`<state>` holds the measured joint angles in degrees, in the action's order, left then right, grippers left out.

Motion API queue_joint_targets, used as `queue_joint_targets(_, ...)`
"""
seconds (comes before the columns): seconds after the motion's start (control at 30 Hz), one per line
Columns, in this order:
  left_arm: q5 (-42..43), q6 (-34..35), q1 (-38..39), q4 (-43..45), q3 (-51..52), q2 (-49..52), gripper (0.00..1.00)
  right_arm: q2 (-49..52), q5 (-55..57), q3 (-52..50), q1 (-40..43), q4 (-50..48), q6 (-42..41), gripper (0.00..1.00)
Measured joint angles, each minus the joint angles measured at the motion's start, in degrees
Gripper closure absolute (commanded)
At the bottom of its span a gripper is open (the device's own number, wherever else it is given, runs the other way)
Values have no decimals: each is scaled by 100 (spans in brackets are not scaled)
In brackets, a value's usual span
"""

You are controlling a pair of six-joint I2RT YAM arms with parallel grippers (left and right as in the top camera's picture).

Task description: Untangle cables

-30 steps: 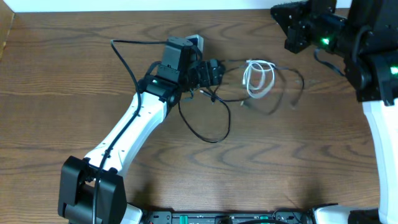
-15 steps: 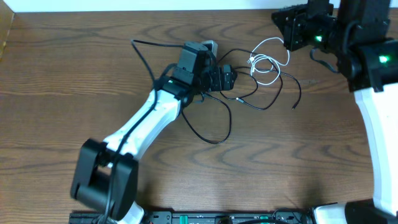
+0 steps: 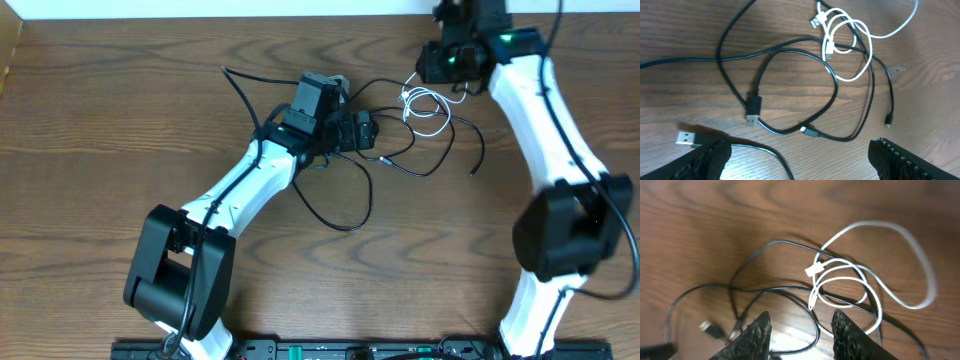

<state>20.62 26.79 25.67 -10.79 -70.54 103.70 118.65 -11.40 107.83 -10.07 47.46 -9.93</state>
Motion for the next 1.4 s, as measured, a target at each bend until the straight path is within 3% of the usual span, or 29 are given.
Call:
queue_joint_targets(0.73,-2,0,-162,-120,0,0,8,1696,269,-2,0,-758,-1305,56)
queue_joint_targets(1.0,-2,0,-162,-120,0,0,8,1749,308,2,-57,-1005,-1353,69)
queue_joint_targets(1.1,-2,0,-162,-122,0,0,8,1786,354,4,-98,-1056,-1285,83)
queue_joint_targets(1.17,-2,0,-162,-122,0,0,8,1810,391,13,-116,-1045,-1211,99)
queue_joint_targets(1.4,-2,0,-164,-138,0,0,8,1834,391,133,-116,-616,-833,99)
